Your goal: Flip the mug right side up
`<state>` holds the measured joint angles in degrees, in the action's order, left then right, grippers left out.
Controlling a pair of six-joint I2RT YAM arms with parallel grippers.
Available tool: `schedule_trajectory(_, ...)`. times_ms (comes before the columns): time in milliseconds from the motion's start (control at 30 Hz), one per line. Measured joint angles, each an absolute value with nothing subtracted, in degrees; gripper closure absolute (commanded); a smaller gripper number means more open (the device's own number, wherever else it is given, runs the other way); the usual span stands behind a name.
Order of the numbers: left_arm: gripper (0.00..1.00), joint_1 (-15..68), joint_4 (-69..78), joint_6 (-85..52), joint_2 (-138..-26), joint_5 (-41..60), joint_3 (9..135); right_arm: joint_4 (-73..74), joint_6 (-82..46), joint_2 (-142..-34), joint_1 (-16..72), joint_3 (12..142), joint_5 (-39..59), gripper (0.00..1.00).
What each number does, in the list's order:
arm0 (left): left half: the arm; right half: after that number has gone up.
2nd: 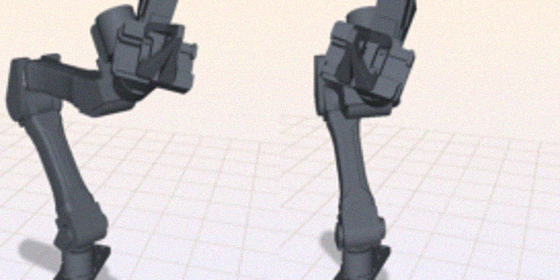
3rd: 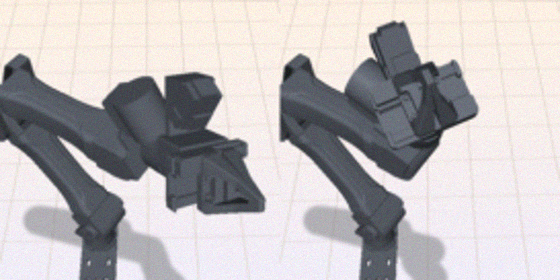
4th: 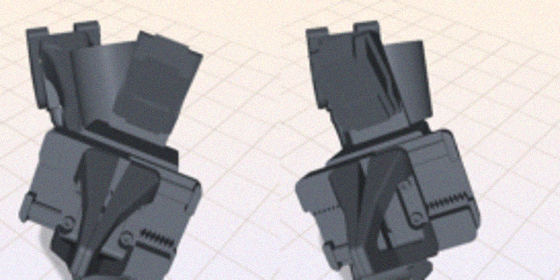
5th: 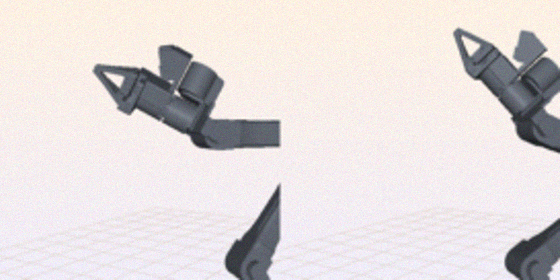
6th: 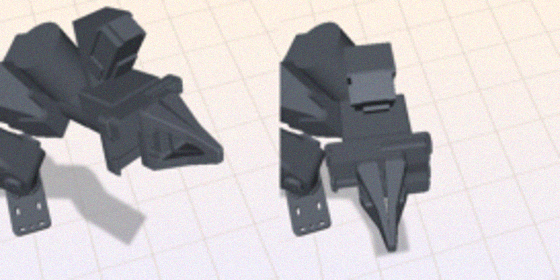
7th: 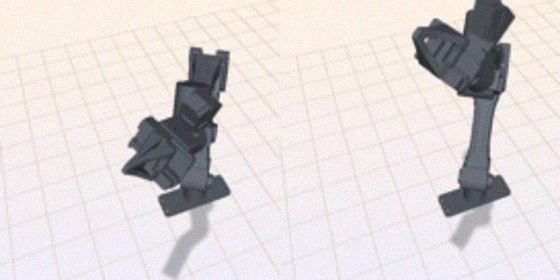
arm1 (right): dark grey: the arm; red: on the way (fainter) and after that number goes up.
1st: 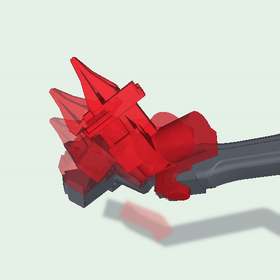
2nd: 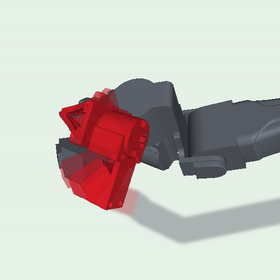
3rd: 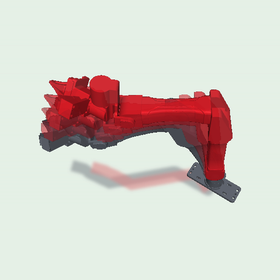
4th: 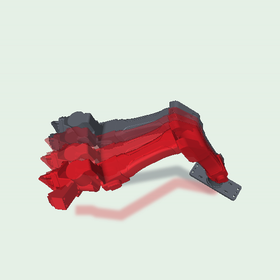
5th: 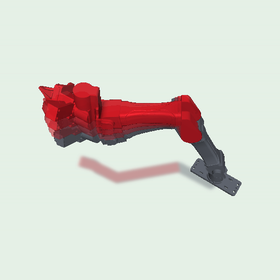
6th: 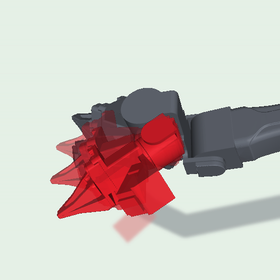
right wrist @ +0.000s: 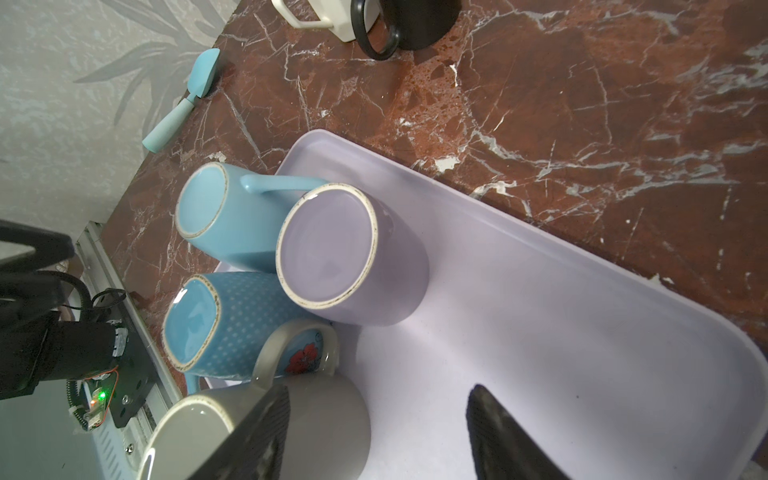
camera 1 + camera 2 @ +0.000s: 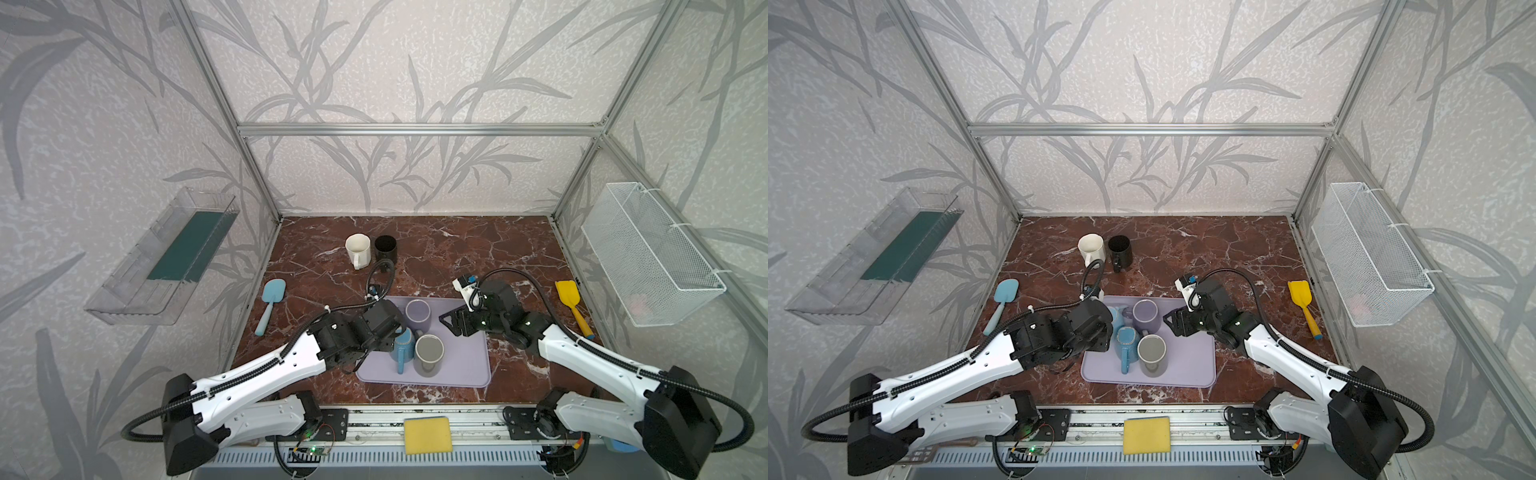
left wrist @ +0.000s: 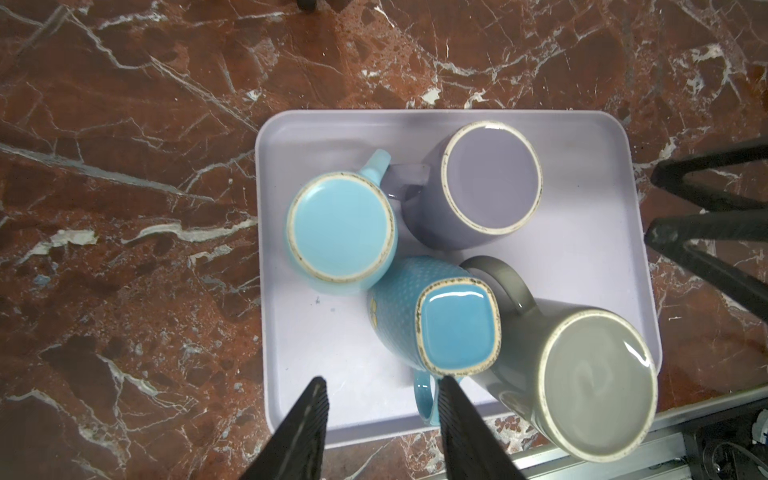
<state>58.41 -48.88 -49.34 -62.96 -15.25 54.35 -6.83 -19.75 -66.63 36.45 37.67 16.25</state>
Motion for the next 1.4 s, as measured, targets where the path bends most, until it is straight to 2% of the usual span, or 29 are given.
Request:
schedule_trajectory(333,0.54,62.9,-44.8,-52.7,-72.9,-11.5,54.3,-7.5,-19.7,-66.3,36.4,37.7,15.1,0.32)
schedule_trajectory(800,0.54,63.7,-43.0,-54.7,-78.0,-8.4,53.6,-8.5,-19.7,-64.5,36.2,37.7,14.1,0.32)
schedule_trajectory(1133,0.59,64.1,-41.9,-55.8,-80.2,-7.6,51.5,-8.5,-19.7,-64.5,36.1,37.7,14.0,0.32)
schedule_trajectory(1400,0.68,64.1,-41.5,-56.1,-81.2,-7.6,51.5,-8.5,-19.7,-64.5,36.1,37.7,14.0,0.32)
